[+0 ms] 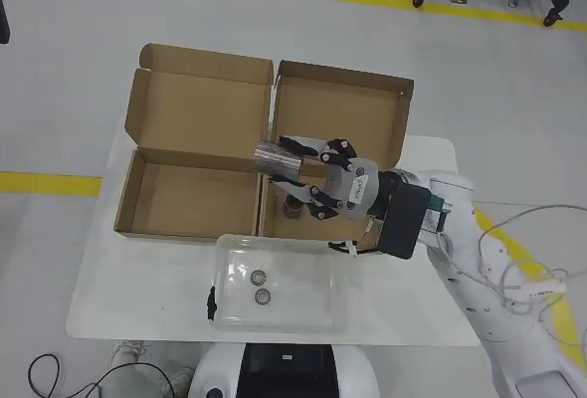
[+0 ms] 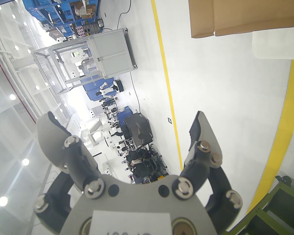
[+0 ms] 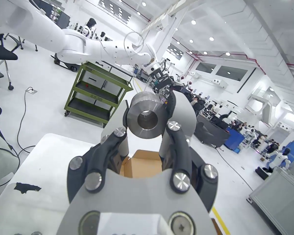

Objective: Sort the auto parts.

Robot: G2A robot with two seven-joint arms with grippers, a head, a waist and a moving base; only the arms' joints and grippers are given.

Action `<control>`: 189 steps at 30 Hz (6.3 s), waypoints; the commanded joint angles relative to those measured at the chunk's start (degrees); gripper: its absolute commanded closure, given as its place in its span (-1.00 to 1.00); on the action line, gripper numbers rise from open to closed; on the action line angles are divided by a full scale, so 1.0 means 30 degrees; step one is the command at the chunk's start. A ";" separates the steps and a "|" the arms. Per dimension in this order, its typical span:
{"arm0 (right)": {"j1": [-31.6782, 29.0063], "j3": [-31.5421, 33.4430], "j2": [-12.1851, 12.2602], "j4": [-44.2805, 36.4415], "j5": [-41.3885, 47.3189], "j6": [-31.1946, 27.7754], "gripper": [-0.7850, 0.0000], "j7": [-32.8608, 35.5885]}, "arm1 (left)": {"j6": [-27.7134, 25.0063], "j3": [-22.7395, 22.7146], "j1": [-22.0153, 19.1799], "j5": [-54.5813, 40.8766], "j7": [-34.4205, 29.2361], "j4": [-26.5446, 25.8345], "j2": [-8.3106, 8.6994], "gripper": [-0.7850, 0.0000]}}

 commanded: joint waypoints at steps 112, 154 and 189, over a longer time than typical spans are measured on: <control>0.2663 -0.2878 -0.0236 -0.0164 0.3833 -0.3432 -0.96 2.3349 | 0.0000 0.0000 0.0000 0.0000 0.0000 0.0000 0.0000 -1.00; -0.0110 -0.9135 -0.1391 0.4344 0.0134 -0.0490 -0.08 1.9326 | 0.0000 0.0000 0.0000 0.0000 0.0000 0.0000 0.0000 -1.00; 0.0433 -1.0790 -0.3186 0.6991 0.0372 0.2421 0.15 2.2322 | 0.0000 0.0000 0.0000 0.0000 0.0000 0.0000 0.0000 -1.00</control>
